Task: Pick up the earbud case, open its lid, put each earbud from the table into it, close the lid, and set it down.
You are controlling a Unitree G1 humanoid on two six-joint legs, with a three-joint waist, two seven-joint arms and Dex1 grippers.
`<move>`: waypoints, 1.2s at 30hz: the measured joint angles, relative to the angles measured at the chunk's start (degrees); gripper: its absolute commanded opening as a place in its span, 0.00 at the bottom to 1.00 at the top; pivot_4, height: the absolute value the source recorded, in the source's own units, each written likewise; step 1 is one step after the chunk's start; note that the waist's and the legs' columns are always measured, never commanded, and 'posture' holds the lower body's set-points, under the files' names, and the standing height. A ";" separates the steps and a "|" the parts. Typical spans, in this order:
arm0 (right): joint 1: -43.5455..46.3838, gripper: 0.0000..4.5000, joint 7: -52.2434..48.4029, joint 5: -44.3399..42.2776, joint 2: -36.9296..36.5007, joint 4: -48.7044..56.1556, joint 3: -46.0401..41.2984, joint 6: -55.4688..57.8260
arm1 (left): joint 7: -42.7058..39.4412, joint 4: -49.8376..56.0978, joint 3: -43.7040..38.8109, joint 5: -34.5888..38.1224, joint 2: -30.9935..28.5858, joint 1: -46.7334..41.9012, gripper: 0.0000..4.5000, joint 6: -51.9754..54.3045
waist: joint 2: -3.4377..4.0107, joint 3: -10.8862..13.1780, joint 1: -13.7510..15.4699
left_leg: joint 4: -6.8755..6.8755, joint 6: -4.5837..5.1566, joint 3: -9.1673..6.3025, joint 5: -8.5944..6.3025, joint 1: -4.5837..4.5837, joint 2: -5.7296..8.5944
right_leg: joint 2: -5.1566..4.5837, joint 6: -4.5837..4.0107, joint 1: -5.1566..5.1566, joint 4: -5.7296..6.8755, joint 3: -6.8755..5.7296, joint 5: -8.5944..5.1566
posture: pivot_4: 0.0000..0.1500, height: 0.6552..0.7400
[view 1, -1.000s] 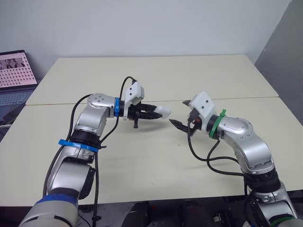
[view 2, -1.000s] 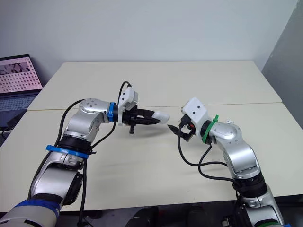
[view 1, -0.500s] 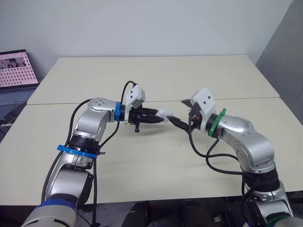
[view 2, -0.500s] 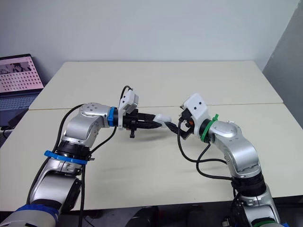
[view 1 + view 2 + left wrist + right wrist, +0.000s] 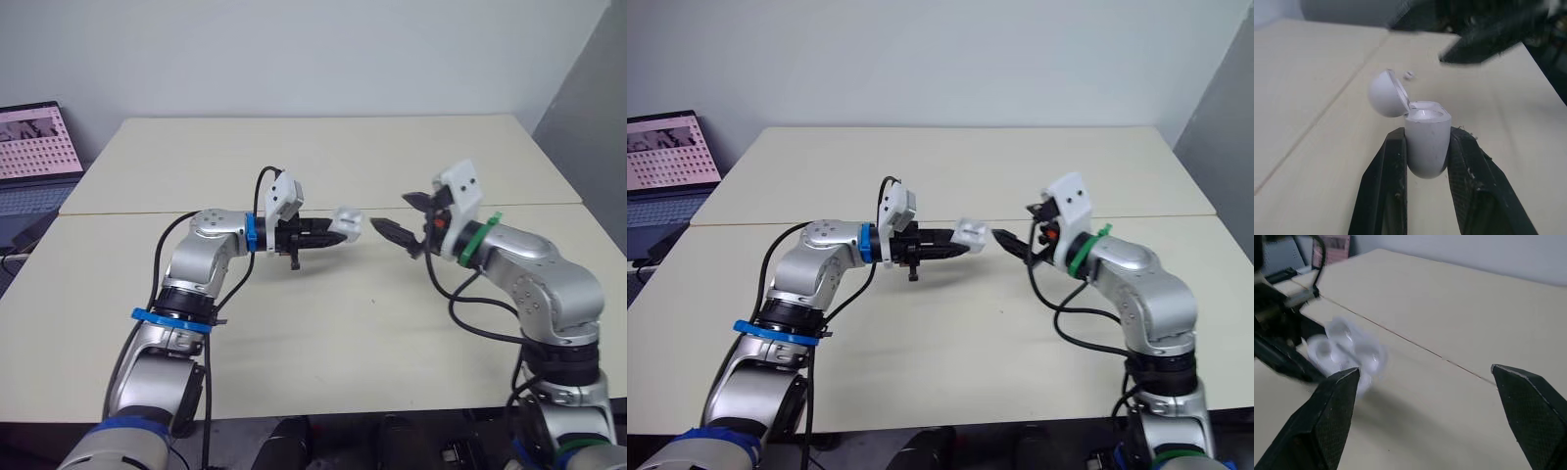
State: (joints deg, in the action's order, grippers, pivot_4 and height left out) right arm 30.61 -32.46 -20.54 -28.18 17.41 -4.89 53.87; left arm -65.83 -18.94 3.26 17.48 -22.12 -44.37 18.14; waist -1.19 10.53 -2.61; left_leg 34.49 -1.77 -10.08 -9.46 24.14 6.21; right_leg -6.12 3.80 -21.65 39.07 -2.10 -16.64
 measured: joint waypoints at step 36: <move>-3.38 0.10 28.95 17.54 20.90 -30.06 2.66 -29.04 | 24.21 12.33 -4.98 0.50 7.67 9.58 0.17 -2.14 | 0.03 -0.03 -0.21 | 0.07 0.09 0.84 -0.05 -0.31 -0.14 | 0.17 0.01 -0.09 0.08 1.10 0.03 | 1.00 1.00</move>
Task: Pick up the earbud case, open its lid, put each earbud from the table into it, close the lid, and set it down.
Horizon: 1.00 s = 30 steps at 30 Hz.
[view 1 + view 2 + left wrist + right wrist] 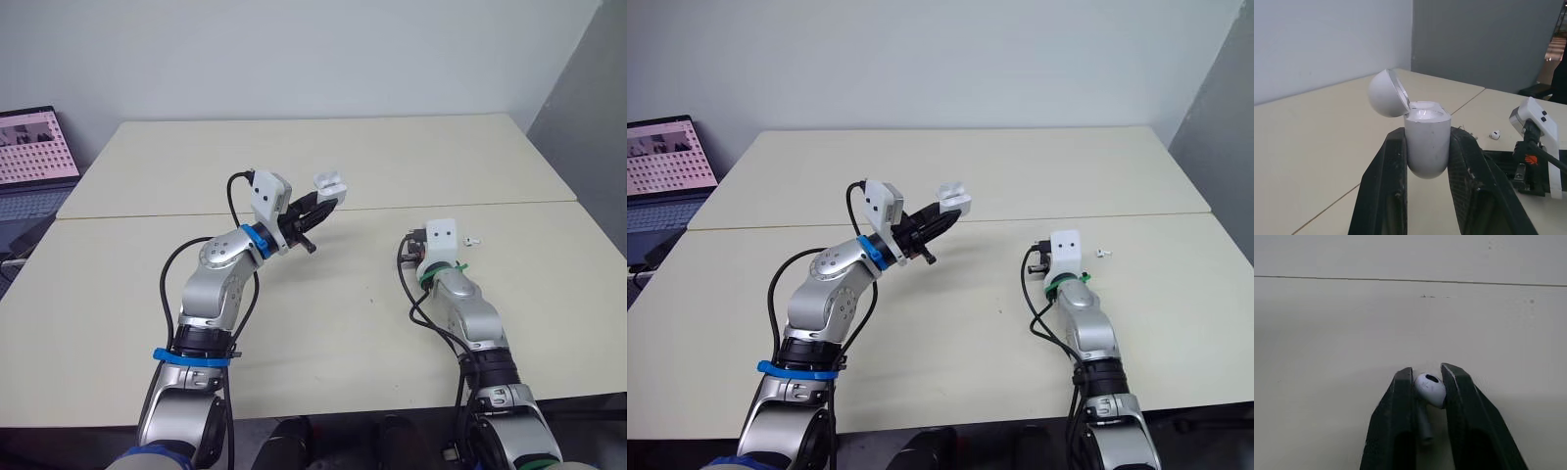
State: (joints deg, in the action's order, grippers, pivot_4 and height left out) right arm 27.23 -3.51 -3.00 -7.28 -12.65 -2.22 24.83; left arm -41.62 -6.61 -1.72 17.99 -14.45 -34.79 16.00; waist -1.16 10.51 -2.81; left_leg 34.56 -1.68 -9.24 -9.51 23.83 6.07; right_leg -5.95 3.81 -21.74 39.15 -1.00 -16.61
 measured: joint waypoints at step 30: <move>-0.20 0.54 -78.14 2.43 -57.56 -9.39 17.02 -20.12 | 1.14 2.29 1.45 -0.09 0.27 6.34 0.17 -1.63 | -0.09 0.09 1.28 | 0.32 0.53 1.26 -0.39 0.08 -0.37 | -0.02 0.35 -0.02 -0.33 0.40 0.13 | 1.00 1.00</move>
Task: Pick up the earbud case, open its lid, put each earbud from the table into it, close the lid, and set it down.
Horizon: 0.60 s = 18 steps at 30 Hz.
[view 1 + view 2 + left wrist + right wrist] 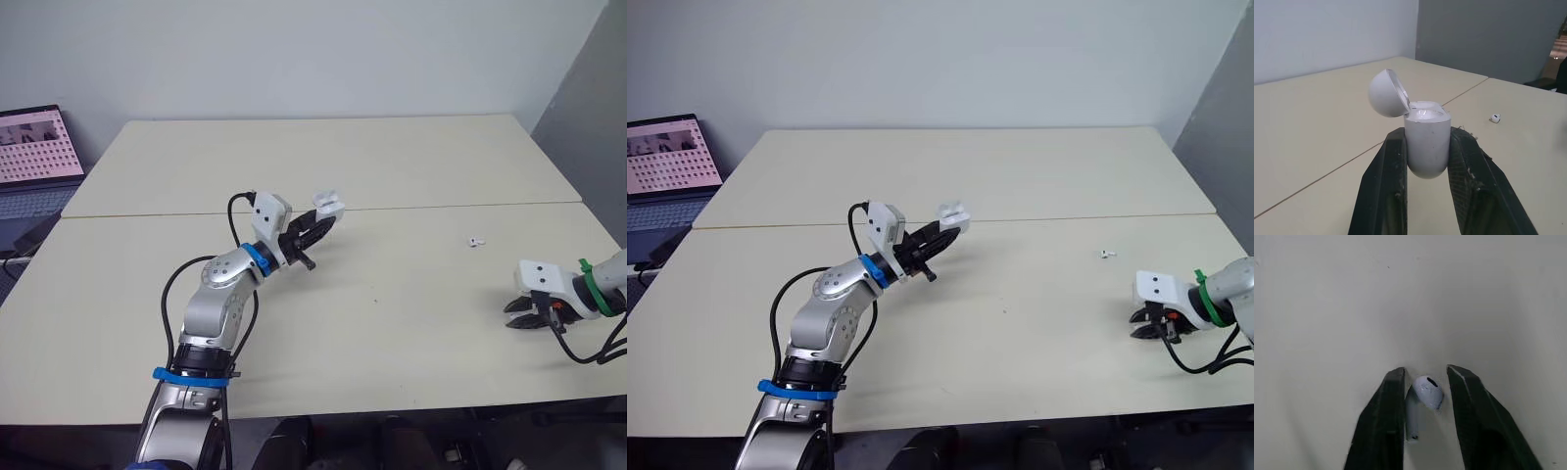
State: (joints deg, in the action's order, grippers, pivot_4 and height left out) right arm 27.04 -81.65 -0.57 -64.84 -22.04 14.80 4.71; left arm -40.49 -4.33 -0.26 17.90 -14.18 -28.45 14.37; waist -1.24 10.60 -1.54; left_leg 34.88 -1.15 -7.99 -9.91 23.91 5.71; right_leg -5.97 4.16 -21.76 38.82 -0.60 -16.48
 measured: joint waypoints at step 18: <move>-3.04 0.62 0.71 1.98 -1.52 4.29 -2.82 10.61 | -0.09 1.56 0.08 0.01 -0.31 0.61 0.17 0.45 | -0.01 0.00 1.33 | 0.03 0.03 0.04 -0.03 0.02 -0.04 | -0.01 0.04 0.05 -0.22 0.02 0.07 | 1.00 1.00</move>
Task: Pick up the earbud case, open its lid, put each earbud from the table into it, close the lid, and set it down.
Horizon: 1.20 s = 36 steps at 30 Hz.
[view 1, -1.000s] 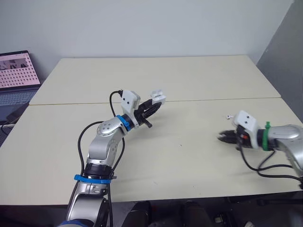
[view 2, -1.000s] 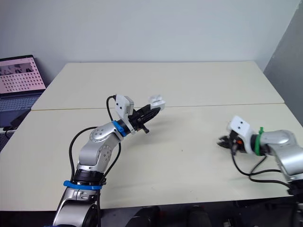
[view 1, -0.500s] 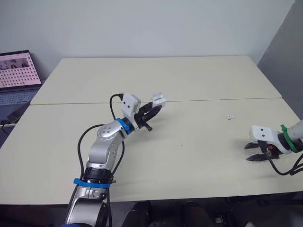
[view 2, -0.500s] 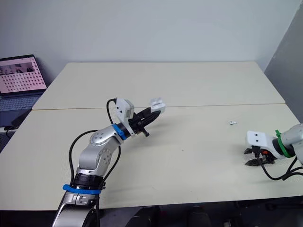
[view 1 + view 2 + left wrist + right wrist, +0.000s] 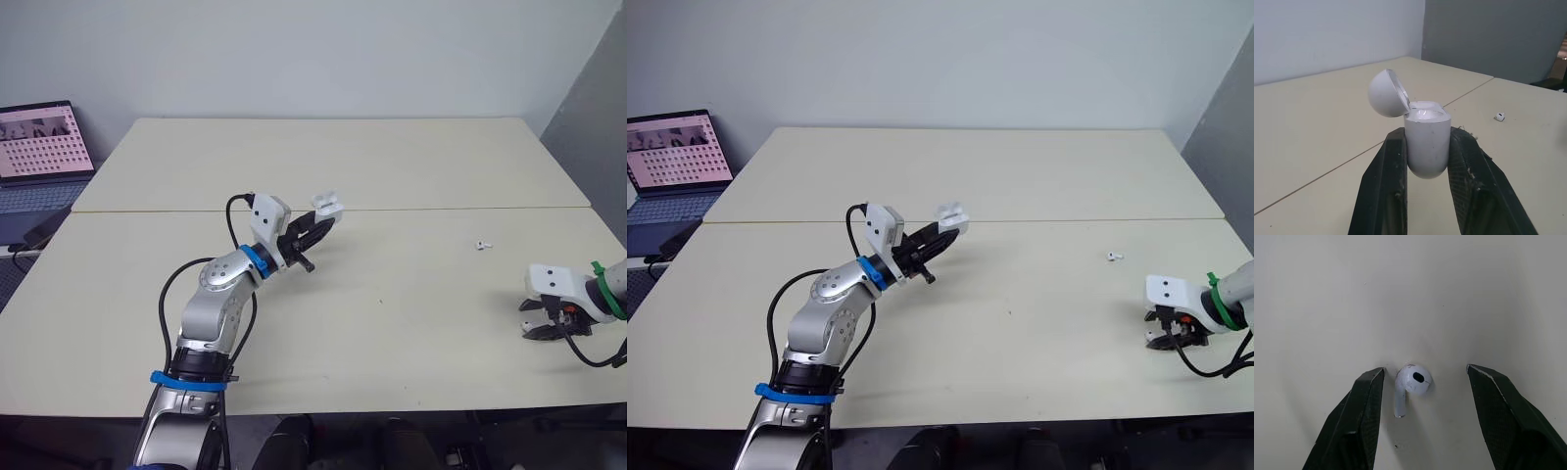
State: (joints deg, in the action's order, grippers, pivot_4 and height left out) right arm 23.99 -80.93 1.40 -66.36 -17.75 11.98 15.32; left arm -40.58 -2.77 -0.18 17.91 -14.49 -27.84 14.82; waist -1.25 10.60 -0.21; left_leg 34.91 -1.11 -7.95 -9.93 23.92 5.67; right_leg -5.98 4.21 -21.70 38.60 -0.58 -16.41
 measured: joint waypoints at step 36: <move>-15.87 0.09 8.76 -5.42 -2.42 15.28 -10.23 12.60 | 1.15 0.44 0.98 0.00 -0.16 0.49 0.17 0.09 | -0.06 0.00 0.62 | 0.03 0.05 0.03 -0.08 0.05 -0.07 | 0.04 0.11 0.06 -0.17 -0.06 -0.03 | 1.00 1.00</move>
State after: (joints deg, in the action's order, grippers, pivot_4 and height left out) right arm 8.13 -72.18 -4.01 -68.78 -2.47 1.75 27.92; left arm -39.43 -2.33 0.80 17.90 -14.65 -27.35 14.91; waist -1.31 10.60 0.41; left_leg 34.94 -1.06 -7.92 -10.01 23.97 5.60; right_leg -5.94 4.32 -21.64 38.43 -0.64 -16.44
